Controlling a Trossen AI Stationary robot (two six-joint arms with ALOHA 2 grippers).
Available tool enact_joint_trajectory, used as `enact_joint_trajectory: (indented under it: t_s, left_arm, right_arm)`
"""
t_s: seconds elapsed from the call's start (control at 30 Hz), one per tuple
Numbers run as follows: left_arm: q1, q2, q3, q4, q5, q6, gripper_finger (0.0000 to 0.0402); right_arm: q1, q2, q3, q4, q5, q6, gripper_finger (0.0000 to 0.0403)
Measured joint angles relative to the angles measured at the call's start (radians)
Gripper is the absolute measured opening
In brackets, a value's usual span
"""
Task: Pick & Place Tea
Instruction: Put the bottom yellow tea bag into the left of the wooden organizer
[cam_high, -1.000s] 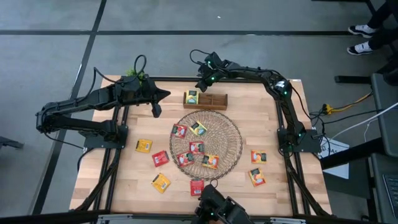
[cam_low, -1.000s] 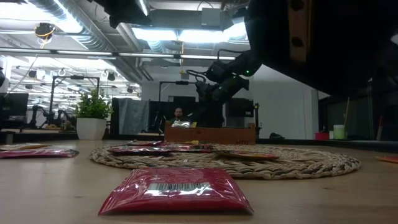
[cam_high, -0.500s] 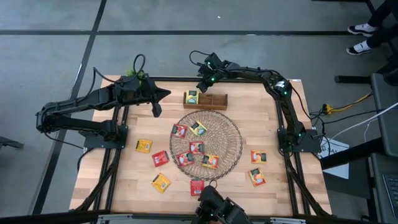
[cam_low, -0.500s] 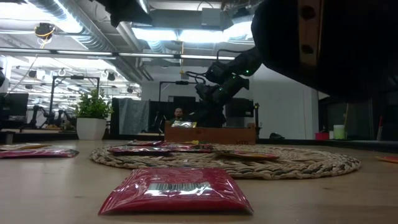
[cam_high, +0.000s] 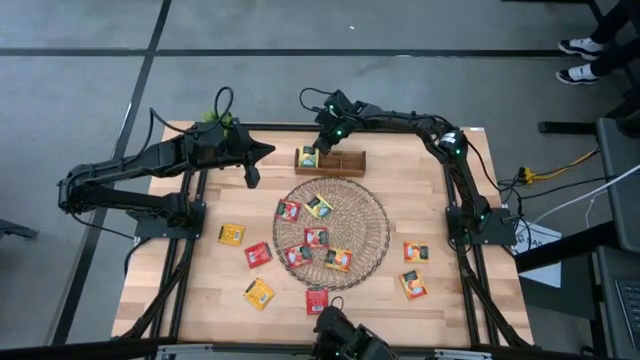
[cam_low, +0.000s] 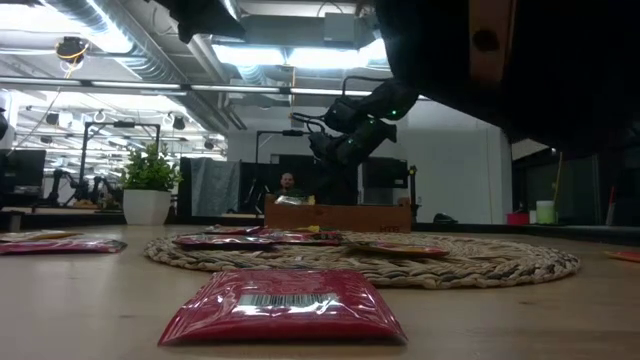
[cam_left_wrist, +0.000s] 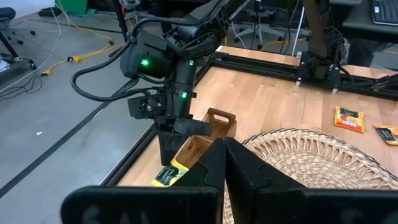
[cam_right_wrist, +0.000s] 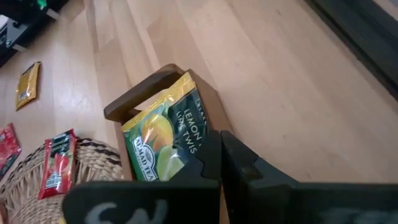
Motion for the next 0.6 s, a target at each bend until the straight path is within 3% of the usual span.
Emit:
enact_joint_trajectory:
  t_s: [0.6]
  left_arm:
    - [0.0, 0.0, 0.0, 0.0, 0.0, 0.0, 0.0007]
  right_arm:
    - [0.0, -0.043, 0.001, -0.004, -0.138, 0.038, 0.0]
